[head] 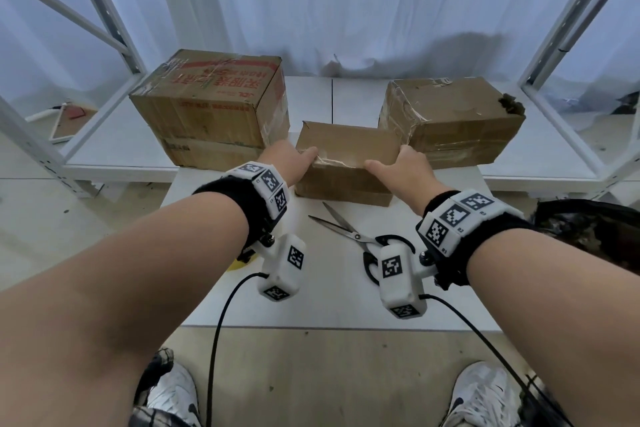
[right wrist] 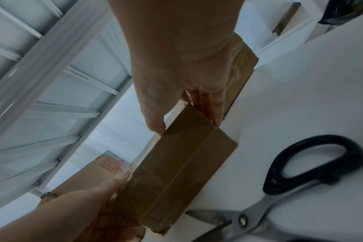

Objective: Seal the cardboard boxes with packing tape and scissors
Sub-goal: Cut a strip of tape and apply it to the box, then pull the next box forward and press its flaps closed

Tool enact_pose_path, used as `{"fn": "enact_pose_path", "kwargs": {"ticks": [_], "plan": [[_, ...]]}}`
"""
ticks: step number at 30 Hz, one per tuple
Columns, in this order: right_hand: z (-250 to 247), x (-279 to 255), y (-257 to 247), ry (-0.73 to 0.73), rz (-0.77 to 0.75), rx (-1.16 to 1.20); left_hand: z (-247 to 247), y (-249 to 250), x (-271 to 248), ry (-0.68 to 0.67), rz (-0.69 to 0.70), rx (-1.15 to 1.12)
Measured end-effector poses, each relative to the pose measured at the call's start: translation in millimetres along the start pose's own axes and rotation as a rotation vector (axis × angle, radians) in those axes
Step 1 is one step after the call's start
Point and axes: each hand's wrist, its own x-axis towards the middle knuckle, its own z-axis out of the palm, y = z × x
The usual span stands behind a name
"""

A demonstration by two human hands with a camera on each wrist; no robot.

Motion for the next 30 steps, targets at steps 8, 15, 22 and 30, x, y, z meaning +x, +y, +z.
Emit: {"fn": "enact_pose_path", "kwargs": {"ticks": [8, 15, 22, 30], "plan": [[1, -4, -5, -0.005, 0.004, -0.044, 7, -5, -5, 0.023, -0.033, -0.236], [11, 5, -13, 0.162, 0.010, 0.122, 7, -20, 14, 0.040, -0.040, -0.458], [8, 22, -2, 0.114, 0.014, 0.126, 1, -13, 0, -0.184, -0.020, -0.604], [17, 28, -10, 0.163, 0.026, 0.177, 9, 8, -4, -0.117, -0.091, -0.723]]}}
